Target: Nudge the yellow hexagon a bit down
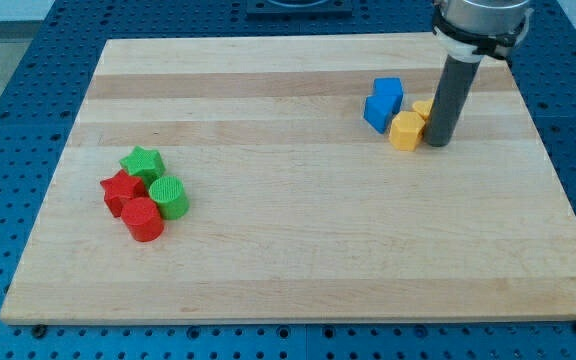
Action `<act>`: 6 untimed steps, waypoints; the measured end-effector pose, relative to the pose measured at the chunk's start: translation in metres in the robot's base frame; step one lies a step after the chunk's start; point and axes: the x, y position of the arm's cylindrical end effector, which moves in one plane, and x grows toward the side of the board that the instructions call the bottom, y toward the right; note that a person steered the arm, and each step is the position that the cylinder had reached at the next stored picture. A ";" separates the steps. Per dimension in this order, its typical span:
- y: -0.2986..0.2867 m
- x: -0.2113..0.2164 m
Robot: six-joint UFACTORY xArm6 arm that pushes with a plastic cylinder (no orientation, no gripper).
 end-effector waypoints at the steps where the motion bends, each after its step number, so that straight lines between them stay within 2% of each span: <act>1: -0.003 -0.012; 2: -0.008 -0.012; 4: -0.084 -0.012; 5: -0.102 -0.012; 6: -0.070 -0.012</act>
